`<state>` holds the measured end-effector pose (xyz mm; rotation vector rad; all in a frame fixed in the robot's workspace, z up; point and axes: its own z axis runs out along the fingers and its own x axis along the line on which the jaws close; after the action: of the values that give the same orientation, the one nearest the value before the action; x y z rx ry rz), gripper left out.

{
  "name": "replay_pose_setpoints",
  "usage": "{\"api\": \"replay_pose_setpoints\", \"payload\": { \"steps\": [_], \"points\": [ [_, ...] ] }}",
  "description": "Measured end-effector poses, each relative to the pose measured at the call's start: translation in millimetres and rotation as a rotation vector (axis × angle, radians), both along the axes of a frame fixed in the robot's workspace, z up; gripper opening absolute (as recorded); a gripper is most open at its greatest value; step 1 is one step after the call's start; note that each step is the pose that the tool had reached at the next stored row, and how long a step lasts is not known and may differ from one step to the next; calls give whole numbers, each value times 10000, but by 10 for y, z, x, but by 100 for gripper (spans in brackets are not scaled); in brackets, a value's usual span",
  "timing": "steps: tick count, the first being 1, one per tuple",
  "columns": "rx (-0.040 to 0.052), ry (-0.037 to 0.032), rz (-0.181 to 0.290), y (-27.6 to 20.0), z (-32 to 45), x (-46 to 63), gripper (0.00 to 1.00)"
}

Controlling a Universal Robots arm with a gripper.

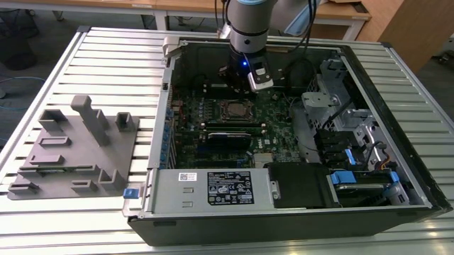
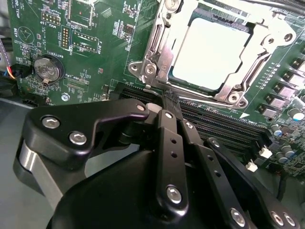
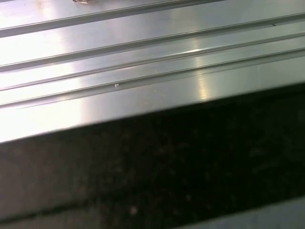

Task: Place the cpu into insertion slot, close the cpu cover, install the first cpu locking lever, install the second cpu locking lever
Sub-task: 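Install the first cpu locking lever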

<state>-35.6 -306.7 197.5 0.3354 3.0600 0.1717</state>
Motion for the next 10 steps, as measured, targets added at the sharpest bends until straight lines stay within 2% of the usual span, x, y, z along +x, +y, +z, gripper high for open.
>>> {"api": "replay_pose_setpoints", "payload": {
  "steps": [10],
  "points": [
    [10,-25,0,0,1,-1,11]
  ]
}}
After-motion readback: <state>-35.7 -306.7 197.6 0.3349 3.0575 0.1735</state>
